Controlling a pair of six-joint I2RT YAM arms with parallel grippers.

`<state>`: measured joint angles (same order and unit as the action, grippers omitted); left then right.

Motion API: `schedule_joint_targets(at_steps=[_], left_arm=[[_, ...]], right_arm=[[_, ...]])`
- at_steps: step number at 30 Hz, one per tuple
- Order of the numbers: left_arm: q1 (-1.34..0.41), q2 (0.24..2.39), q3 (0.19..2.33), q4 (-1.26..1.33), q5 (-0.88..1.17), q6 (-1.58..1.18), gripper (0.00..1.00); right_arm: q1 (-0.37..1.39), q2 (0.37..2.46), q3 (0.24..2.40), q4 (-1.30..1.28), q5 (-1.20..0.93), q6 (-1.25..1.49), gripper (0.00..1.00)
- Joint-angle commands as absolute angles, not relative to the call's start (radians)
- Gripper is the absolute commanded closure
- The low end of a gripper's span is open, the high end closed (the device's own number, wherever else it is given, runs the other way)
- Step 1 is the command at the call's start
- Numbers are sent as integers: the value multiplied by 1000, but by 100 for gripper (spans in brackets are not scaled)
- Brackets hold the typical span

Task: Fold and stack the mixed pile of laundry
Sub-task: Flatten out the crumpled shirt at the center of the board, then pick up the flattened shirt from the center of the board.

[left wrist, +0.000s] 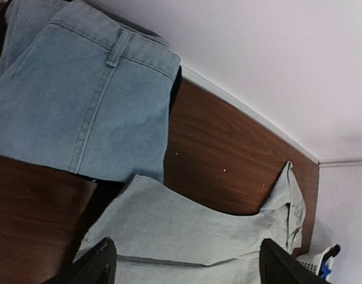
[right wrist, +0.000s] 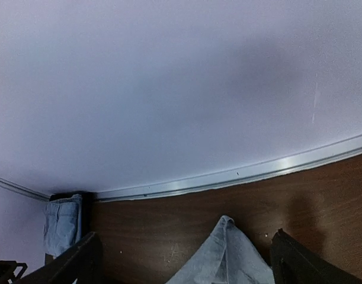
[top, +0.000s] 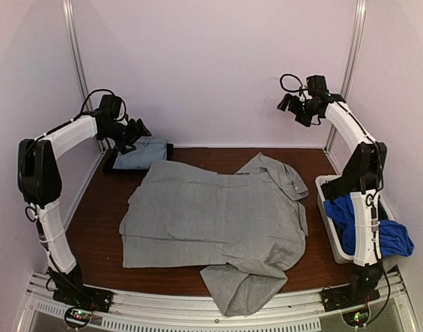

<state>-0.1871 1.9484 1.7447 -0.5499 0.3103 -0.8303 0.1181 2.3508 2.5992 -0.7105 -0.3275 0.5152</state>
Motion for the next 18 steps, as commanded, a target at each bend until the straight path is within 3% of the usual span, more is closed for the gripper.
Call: schedule_joint_targets(at_steps=[1, 4, 9, 18], left_arm=[[-170, 1855, 1804, -642, 172, -742, 9], [-172, 1789, 1674, -656, 193, -694, 6], [-208, 1646, 1376, -612, 320, -604, 8], [-285, 1560, 1081, -631, 390, -534, 38]], right_arm=[[117, 2147, 2429, -820, -396, 507, 0], [138, 1940, 2087, -765, -398, 483, 0], [276, 1715, 1713, -799, -430, 451, 6], [547, 1622, 1307, -816, -398, 554, 12]])
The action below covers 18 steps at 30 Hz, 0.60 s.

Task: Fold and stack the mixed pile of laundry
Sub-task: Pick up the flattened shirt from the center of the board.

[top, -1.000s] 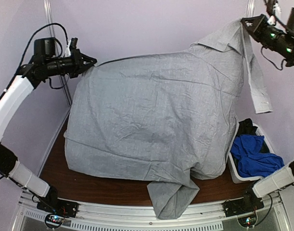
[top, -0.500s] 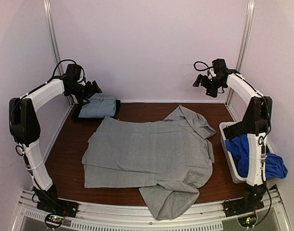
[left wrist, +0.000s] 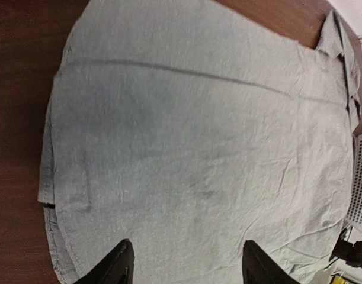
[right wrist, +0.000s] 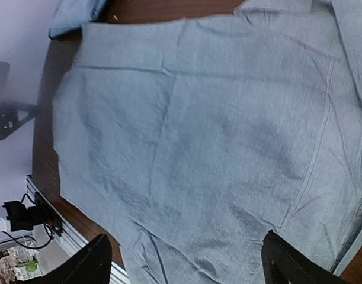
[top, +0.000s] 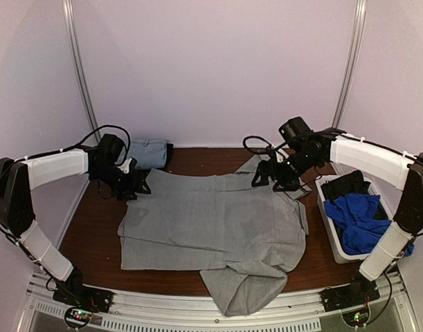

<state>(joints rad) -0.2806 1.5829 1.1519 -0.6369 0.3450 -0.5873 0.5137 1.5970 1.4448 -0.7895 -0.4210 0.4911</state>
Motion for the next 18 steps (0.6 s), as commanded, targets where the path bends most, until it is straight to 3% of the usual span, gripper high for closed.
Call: schedule_joint_targets(at_steps=[1, 9, 18], left_arm=[[-285, 1563, 1064, -630, 388, -528, 41], [-285, 1692, 1040, -600, 355, -525, 66], [-232, 1941, 1268, -621, 288, -528, 93]], right_arm=[[549, 1624, 1272, -806, -399, 559, 13], [524, 1803, 1234, -757, -337, 502, 15], [418, 2080, 1517, -781, -303, 407, 16]])
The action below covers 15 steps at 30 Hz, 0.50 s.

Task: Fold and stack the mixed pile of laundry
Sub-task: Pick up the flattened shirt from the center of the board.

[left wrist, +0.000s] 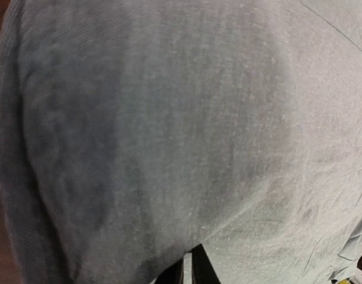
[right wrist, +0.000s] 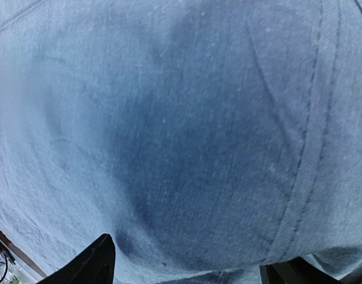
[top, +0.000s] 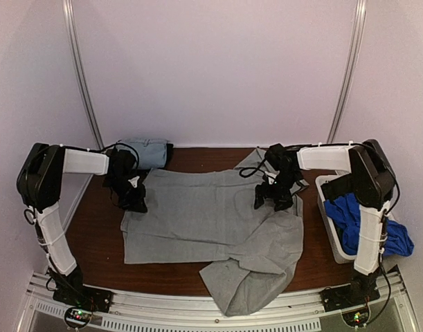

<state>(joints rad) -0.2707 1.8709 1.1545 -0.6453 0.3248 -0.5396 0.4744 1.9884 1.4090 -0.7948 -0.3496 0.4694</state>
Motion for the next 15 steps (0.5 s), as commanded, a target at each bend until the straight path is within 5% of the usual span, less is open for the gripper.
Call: schedule_joint_targets(at_steps=[1, 7, 11, 15], left_arm=[[-222, 1970, 1301, -624, 284, -526, 94], [-148, 2061, 1458, -634, 291, -527, 93], [-152, 1957, 1467, -627, 354, -473, 68], [-197, 1761, 1329, -633, 408, -378, 46]], right_arm=[[406, 2113, 1562, -789, -302, 390, 16], [362, 2248, 1927, -897, -288, 298, 14], [368, 2174, 2059, -964, -334, 296, 12], [424, 1941, 1837, -910, -392, 335, 10]])
